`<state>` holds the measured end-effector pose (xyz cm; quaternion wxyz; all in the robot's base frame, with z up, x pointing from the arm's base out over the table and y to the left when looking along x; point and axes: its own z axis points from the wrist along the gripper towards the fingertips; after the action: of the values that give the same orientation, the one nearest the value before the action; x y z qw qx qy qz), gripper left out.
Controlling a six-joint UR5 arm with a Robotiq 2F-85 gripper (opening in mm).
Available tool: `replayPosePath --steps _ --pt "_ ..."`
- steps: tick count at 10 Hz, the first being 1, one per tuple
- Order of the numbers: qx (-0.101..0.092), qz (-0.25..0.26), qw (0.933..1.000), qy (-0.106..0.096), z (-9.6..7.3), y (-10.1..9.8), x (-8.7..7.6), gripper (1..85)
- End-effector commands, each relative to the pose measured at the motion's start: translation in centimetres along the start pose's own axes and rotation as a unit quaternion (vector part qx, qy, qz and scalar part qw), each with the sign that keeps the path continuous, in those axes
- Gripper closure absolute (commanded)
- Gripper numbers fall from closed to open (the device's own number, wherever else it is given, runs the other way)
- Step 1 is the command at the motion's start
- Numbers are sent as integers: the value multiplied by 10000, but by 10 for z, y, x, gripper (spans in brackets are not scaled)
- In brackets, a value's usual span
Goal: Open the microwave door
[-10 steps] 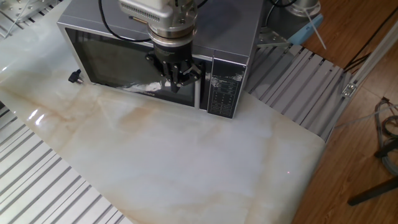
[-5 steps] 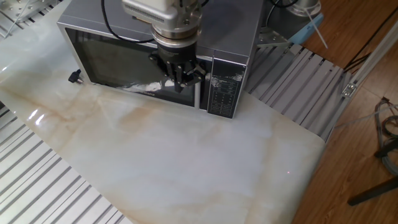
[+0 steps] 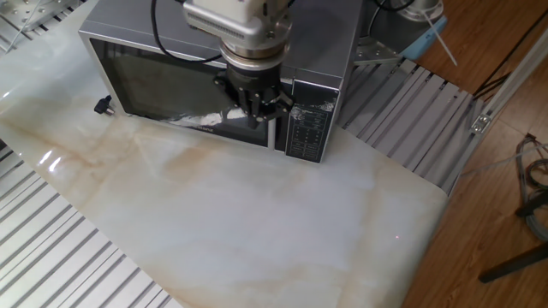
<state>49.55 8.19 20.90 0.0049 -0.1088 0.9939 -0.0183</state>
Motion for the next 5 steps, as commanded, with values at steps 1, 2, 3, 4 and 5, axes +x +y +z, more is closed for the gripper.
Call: replayPosePath --steps 1,2,3,4,5 --pt "33 -173 9998 115 -8 6 5 723" --pt "-19 -272 9995 127 -8 9 6 667" --pt "-41 -310 9994 122 -8 10 6 620" --pt "-42 -371 9992 122 -9 10 6 590" --pt "-21 -448 9989 129 -10 9 7 547"
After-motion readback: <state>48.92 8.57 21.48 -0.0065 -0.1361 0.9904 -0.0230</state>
